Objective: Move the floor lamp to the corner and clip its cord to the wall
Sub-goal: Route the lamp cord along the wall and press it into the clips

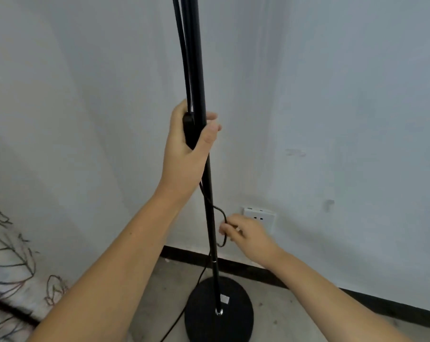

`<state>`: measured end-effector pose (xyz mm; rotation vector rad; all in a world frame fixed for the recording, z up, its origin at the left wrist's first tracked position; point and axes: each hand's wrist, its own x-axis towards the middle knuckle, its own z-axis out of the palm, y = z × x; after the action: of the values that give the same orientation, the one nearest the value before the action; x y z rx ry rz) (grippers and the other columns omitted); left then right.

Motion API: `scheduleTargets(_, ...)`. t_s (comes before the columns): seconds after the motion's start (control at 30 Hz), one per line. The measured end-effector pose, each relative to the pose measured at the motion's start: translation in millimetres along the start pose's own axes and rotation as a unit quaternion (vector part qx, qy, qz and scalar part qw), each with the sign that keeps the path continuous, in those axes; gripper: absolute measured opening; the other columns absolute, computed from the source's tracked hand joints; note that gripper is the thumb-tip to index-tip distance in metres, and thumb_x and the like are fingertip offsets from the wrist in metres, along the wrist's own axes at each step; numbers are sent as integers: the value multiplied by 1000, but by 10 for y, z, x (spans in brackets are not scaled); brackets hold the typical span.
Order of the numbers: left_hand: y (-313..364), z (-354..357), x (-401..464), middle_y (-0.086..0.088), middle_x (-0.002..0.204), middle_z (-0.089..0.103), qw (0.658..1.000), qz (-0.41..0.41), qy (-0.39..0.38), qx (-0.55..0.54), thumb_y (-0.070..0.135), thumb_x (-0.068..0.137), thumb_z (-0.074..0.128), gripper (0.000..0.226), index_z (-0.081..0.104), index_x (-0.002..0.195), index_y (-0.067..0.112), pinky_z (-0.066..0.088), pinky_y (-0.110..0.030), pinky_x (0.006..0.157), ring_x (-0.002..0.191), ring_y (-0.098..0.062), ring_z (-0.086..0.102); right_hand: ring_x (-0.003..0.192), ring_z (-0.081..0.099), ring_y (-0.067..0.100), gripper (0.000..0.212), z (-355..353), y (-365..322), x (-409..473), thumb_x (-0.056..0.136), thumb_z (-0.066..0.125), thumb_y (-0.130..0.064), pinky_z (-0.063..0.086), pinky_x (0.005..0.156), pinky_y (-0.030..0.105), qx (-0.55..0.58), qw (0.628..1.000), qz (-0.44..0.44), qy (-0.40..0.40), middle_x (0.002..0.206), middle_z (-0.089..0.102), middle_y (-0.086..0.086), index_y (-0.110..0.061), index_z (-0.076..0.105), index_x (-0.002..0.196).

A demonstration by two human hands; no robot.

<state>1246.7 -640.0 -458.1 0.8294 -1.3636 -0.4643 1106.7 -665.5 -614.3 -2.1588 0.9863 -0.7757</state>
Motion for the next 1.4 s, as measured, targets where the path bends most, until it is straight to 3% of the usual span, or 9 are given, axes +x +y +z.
scheduleTargets(0.17, -227, -80, -396, 7, 97, 66, 997, -79, 0, 22, 18, 91, 57, 31, 50, 121, 19, 56, -32, 86, 89, -12, 69, 55, 53, 13, 28, -179, -99, -101, 100, 38, -23, 45, 60, 28, 88, 986, 31, 136, 59, 55, 3, -14, 57, 81)
scheduleTargets(0.27, -303, -156, -499, 14, 92, 70, 995, -99, -12, 25, 19, 91, 57, 19, 61, 98, 36, 55, -33, 90, 91, -9, 68, 48, 39, 12, 28, -376, -224, -107, 99, 36, -27, 36, 53, 31, 118, 963, 36, 241, 52, 41, -3, -20, 61, 87)
scheduleTargets(0.4, -356, -121, -493, 14, 94, 70, 997, -70, -15, -18, 16, 96, 45, 25, 60, 106, 33, 53, -20, 84, 95, -11, 66, 47, 30, 11, 28, -571, -430, -83, 97, 39, -37, 30, 51, 30, 155, 932, -20, 327, 49, 34, -9, -33, 62, 82)
scheduleTargets(0.57, -399, -292, -395, 9, 86, 62, 994, -61, 64, 60, 26, 100, 34, 29, 61, 100, 37, 52, -18, 73, 77, -2, 60, 42, 46, 15, 44, -308, -457, -246, 92, 32, -56, 48, 51, 31, 180, 973, -85, 120, 44, 43, 1, -43, 73, 80)
scheduleTargets(0.73, -594, -831, -223, -2, 57, 45, 958, -185, 115, 186, 28, 100, 35, 36, 61, 77, 16, 34, -29, 48, 50, -17, 43, 68, 74, 20, 41, -295, -253, -210, 96, 44, -37, 61, 68, 28, 133, 977, 131, -107, 68, 76, 0, -23, 75, 74)
scheduleTargets(0.9, -1004, -829, -505, -6, 49, 53, 859, -404, -126, 287, 29, 94, 44, 37, 57, 65, 11, 47, -23, 43, 35, -15, 51, 85, 70, 15, 29, -106, 88, 22, 99, 40, -21, 59, 82, 36, 117, 973, 195, -34, 96, 69, 4, -11, 68, 100)
scheduleTargets(1.07, -1365, -739, -751, -12, 80, 67, 715, -473, -248, 451, 53, 94, 33, 54, 59, 95, 5, 59, -34, 69, 75, -29, 69, 120, 53, 12, 31, 154, 40, 456, 97, 47, -27, 44, 100, 31, 197, 941, 244, -131, 132, 58, 2, -15, 59, 124)
scheduleTargets(1.23, -1345, -671, -430, -9, 45, 68, 888, -445, 3, 120, 42, 99, 31, 60, 64, 71, 0, 59, -29, 47, 48, -23, 70, 113, 53, 7, 20, 377, -18, 706, 92, 57, -21, 39, 89, 23, 252, 899, 225, -278, 126, 61, 2, -16, 64, 110)
scheduleTargets(1.4, -1218, -876, -142, -19, 73, 75, 899, -353, 183, -183, 37, 100, 38, 48, 63, 89, -3, 61, -31, 61, 72, -29, 75, 49, 51, 11, 26, 366, -70, 840, 92, 56, -25, 49, 53, 23, 287, 930, 222, -55, 53, 55, -7, -14, 59, 68)
